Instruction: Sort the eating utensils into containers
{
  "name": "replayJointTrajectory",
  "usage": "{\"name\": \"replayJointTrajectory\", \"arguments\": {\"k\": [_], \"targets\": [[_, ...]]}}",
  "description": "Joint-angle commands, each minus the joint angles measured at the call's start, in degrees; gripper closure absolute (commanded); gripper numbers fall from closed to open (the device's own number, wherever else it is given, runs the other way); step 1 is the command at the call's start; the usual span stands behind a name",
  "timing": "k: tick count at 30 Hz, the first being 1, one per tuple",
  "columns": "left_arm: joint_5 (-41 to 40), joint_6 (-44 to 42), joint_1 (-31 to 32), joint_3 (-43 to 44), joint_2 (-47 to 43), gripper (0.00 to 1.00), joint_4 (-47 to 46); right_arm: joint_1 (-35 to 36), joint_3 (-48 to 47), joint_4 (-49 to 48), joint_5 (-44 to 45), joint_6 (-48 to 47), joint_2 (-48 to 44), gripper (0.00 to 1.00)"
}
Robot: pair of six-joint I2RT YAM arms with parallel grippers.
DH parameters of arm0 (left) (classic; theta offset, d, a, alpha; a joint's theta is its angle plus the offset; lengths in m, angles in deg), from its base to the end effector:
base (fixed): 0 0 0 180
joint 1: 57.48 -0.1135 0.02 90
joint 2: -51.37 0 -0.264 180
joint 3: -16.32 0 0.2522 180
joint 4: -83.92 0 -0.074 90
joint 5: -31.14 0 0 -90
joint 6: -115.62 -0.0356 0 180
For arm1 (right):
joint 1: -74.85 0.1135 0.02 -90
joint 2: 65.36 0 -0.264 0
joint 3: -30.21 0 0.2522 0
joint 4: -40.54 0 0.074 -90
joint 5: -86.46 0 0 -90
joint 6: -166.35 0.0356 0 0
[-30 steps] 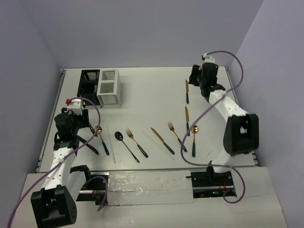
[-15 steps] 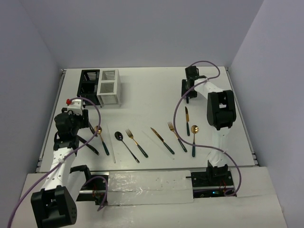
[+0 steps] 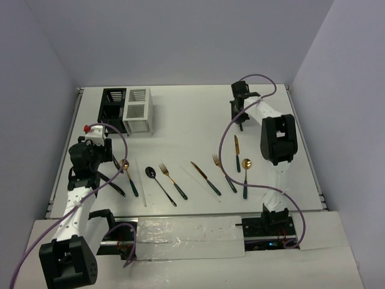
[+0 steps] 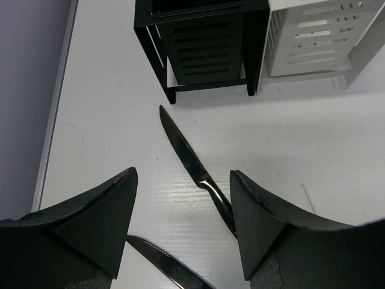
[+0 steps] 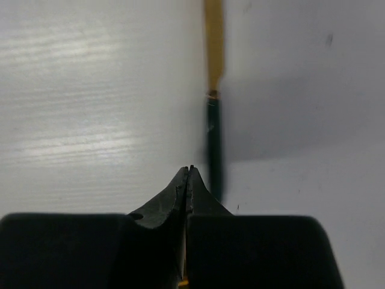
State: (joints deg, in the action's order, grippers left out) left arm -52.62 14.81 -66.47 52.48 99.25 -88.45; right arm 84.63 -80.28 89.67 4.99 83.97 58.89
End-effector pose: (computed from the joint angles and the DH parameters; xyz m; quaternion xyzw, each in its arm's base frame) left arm 0.1913 0.0264 0.2218 0.0444 0.8141 0.0555 0.5764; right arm 0.4575 0.0735 0.1745 -0.0008 0.9696 -0.0361 0.2420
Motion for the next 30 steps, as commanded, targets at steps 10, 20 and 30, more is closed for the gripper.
{"name": "replayJointTrajectory", "arguments": {"k": [10, 20, 30], "targets": [[0.7, -0.3, -0.1, 3.2, -0.6, 0.28, 0.7, 0.9, 6.7, -8.7, 4.6, -3.0, -10.0, 1.00], [1.6, -0.4, -0.1, 3.4, -0.4, 0.28, 0.9, -8.6, -12.9, 6.8, -7.1, -16.1, 0.9, 0.42], [1.8, -0.6, -0.1, 3.9, 2.0, 0.28, 0.2, -12.8, -11.4, 9.8, -18.6, -23.1, 5.0, 0.31]]}}
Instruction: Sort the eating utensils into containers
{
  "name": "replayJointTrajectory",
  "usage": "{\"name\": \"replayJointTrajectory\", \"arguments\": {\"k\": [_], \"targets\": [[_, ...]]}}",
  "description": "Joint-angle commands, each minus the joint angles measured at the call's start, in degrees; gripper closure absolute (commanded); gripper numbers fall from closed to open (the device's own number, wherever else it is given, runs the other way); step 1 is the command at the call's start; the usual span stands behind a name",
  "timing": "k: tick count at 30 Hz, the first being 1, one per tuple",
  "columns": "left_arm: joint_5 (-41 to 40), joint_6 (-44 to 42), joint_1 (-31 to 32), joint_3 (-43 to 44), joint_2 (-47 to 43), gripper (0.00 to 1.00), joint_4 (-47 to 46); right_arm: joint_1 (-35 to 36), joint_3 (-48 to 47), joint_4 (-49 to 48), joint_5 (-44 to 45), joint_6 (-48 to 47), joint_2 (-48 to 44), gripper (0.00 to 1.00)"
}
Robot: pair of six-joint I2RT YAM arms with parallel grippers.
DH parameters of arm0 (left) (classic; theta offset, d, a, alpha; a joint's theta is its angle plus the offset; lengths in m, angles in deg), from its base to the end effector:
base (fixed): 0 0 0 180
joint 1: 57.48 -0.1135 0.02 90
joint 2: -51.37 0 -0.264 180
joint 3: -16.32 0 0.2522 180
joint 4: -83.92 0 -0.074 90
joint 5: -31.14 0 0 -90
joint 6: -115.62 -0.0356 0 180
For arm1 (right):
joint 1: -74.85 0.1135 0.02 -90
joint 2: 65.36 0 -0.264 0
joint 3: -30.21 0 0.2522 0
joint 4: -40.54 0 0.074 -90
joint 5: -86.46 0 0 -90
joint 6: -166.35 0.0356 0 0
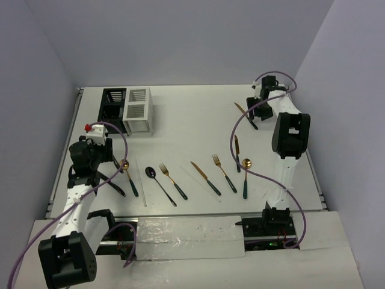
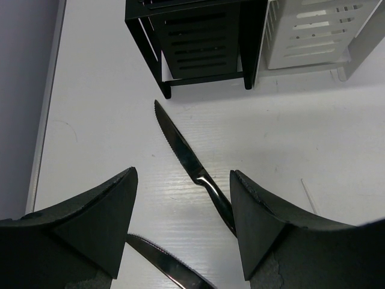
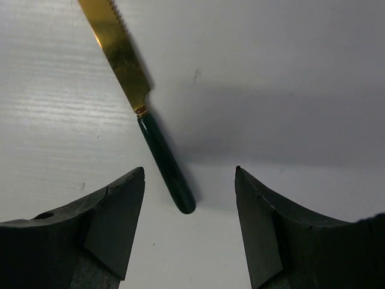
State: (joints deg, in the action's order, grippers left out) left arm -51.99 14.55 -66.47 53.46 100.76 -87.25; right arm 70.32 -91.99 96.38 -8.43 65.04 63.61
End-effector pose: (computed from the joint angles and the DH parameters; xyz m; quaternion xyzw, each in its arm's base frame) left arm 0.1949 0.0265 0.2211 0.0488 0.8223 0.0497 0.5648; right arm 0.4856 -0.0354 0.1918 -0.0675 0.9684 0.0085 0.2400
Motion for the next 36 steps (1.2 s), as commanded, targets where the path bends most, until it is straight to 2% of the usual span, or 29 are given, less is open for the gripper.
{"name": "replayJointTrajectory", "arguments": {"k": [1, 6, 11, 14, 15, 18, 22, 24, 28, 32, 36], "targets": [[1.1, -0.4, -0.1, 3.0, 0.5, 0.28, -1.0, 1.5, 0.2, 3.3, -4.6, -4.2, 0.5, 0.31], [0.6, -0.4, -0.1, 2.7, 0.4, 0.28, -1.1, 1.6, -4.2, 7.5, -1.2, -4.3, 5.2, 0.33], [0.1, -0.4, -0.1, 3.0, 0.8, 0.28, -1.3, 2.4, -4.7, 9.2, 1.3, -4.4, 5.9, 0.42], [0.1, -0.3, -0.1, 3.2, 0.9, 0.28, -1.5, 4.0, -5.2, 11.4, 6.5, -5.1, 6.8, 0.65], [-0.1, -0.3, -0.1, 3.3, 0.9, 0.28, -1.6, 4.3, -5.1, 11.7, 7.7, -5.4, 7.0, 0.80], [-0.5, -0.4, -0.1, 3.2, 0.6, 0.28, -1.5, 6.7, -3.5, 10.7, 10.2, -5.4, 6.0, 1.00], [-0.4, -0.6, -0.1, 2.8, 0.0, 0.28, -1.2, 7.3, 0.0, 6.8, 9.4, -4.1, 3.1, 1.00], [-0.2, -0.8, -0.1, 3.1, -0.3, 0.28, -1.0, 7.5, 3.6, 3.9, 9.9, -3.0, -1.3, 1.00], [0.3, -1.9, -0.1, 5.3, 0.0, 0.28, 0.8, 9.4, 11.7, -8.1, 10.4, -1.3, -12.0, 1.00], [3.8, -2.7, -0.1, 10.4, 0.3, 0.28, 7.1, 12.4, 21.6, -17.5, 9.4, 0.8, -25.3, 1.00], [11.0, -3.6, -0.1, 16.8, 0.3, 0.28, 15.0, 17.4, 27.9, -25.4, 6.1, 3.8, -34.4, 1.00]]}}
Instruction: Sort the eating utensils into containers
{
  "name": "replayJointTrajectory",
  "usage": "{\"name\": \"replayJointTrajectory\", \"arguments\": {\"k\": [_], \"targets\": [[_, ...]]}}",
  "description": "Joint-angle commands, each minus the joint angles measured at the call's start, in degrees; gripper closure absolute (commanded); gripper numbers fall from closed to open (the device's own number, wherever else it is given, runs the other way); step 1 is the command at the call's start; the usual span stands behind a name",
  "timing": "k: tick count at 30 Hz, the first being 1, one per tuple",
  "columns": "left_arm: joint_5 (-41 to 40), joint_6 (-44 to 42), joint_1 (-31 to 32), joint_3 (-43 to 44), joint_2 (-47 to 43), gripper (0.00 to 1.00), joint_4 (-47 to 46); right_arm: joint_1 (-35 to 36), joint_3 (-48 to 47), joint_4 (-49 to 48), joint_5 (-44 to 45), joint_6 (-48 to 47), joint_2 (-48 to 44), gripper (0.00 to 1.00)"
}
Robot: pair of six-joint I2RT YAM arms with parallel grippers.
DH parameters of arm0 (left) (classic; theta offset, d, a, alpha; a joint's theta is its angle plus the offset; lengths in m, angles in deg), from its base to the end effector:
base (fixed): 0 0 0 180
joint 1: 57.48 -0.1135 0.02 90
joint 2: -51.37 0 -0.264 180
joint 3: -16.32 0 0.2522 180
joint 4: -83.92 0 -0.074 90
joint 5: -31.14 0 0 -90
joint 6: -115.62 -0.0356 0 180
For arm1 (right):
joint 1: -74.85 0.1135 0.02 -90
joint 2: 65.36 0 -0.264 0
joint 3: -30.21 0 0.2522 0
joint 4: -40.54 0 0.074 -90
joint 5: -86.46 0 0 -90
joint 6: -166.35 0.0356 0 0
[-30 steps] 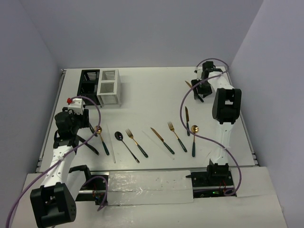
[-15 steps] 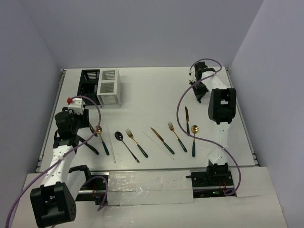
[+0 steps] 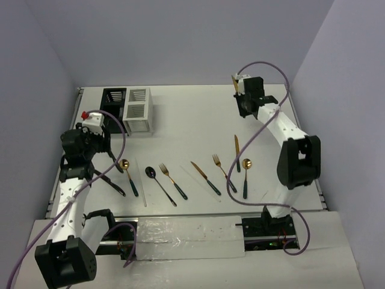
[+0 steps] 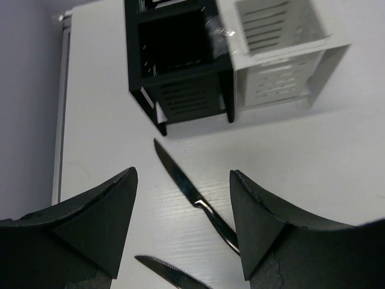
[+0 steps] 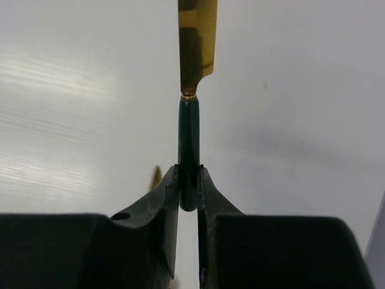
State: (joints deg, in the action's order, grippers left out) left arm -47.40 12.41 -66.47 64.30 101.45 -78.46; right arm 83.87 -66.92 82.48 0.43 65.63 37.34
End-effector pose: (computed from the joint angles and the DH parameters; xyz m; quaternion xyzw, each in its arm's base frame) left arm 0.2037 0.0251 0.2700 0.0874 0.8110 0.0301 0.5777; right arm 0.3984 0.0608 0.2658 -0.1473 0.9198 -0.0377 0.3616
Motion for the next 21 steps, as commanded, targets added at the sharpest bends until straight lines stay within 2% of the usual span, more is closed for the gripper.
{"name": "replayJointTrajectory", "arguments": {"k": [1, 5, 6, 10, 16, 21], "targets": [[10.7, -1.7, -0.1, 8.9, -0.3, 0.28, 8.1, 5.2, 4.3, -15.5, -3.1, 3.9, -9.9, 1.00], [24.2, -1.0, -0.1, 16.1, -0.5, 0.28, 15.1, 12.6, 16.0, -30.0, -7.6, 10.7, -18.3, 1.00], [29.4, 0.5, -0.1, 17.2, -0.6, 0.28, 16.0, 15.3, 17.8, -36.6, -8.8, 13.5, -20.6, 1.00], [38.1, 6.6, 0.5, 21.6, -0.1, 0.24, 13.9, 24.2, 22.3, -47.2, -9.6, 19.7, -21.9, 1.00], [37.6, 15.0, 3.4, 23.4, 2.6, 0.20, 8.6, 36.8, 20.7, -55.3, -7.8, 21.5, -17.9, 1.00], [37.6, 17.1, 5.3, 24.0, 6.5, 0.17, 5.8, 42.5, 15.8, -58.0, -6.8, 22.6, -11.4, 1.00]]}}
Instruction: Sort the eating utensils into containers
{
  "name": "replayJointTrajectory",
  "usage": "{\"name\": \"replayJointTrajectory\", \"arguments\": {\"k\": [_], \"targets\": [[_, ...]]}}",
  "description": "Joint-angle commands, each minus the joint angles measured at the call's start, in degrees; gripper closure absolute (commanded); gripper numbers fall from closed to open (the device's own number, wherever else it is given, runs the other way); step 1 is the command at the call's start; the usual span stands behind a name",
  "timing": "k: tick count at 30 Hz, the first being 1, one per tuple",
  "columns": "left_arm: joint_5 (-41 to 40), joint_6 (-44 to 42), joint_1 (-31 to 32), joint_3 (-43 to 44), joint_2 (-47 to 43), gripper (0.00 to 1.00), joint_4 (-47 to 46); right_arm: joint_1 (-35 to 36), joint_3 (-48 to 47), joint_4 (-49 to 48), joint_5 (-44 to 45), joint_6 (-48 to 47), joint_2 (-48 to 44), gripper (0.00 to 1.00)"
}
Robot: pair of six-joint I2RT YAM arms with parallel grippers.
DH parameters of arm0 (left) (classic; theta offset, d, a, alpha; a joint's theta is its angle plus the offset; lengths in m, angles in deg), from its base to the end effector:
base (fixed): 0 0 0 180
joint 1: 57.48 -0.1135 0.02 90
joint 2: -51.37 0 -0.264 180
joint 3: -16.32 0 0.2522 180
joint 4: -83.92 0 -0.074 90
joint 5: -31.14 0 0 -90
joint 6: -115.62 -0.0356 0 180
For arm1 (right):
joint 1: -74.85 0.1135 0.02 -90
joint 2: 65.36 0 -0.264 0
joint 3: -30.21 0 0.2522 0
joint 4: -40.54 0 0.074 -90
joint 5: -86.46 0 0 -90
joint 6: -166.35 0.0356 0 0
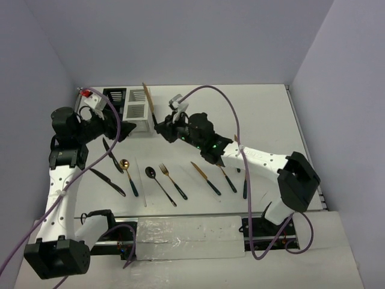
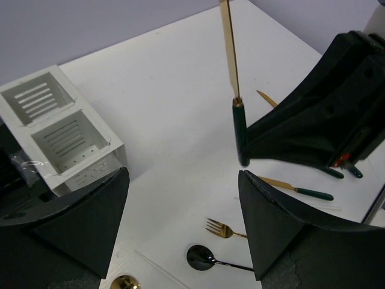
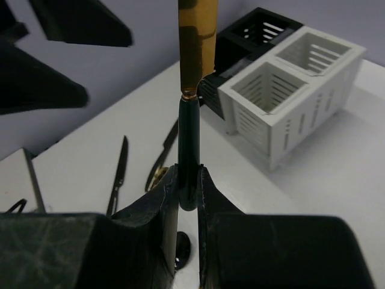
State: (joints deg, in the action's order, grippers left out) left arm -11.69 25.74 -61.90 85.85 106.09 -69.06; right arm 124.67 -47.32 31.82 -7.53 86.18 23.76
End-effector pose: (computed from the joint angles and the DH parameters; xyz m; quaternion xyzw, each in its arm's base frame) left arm 0.2087 -0.0101 0.3727 0.2228 0.7227 -0.2896 0.5867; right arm 0.2384 0.2861 0.3213 -0.2702 0.6723 0.3644 0.5850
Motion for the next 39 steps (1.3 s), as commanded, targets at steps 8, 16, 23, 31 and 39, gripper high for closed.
{"name": "replayJointTrajectory", "arguments": {"k": [8, 16, 23, 31, 39], "targets": [[4.2, 4.9, 1.0, 1.4, 1.7, 0.19, -6.8, 5.8, -11.5, -4.2, 0.7, 1.5, 8.2, 1.00], [2.4, 5.9, 1.3, 0.9, 4.1, 0.28, -8.1, 7.5, -15.5, -2.2, 0.4, 0.2, 11.3, 1.00], [-0.3, 9.3, 1.4, 0.0, 4.3, 0.55, -11.8, 8.2, -17.3, -1.0, -0.9, -0.5, 12.8, 1.00], [-3.8, 9.0, 1.4, -0.5, 4.3, 1.00, -12.7, 7.8, -19.1, -0.6, -0.4, -0.1, 14.8, 1.00], [-12.9, 6.0, 1.4, 0.2, 7.7, 1.00, -22.0, 3.2, -17.6, -2.3, -3.5, 6.6, 15.7, 0.34]]}}
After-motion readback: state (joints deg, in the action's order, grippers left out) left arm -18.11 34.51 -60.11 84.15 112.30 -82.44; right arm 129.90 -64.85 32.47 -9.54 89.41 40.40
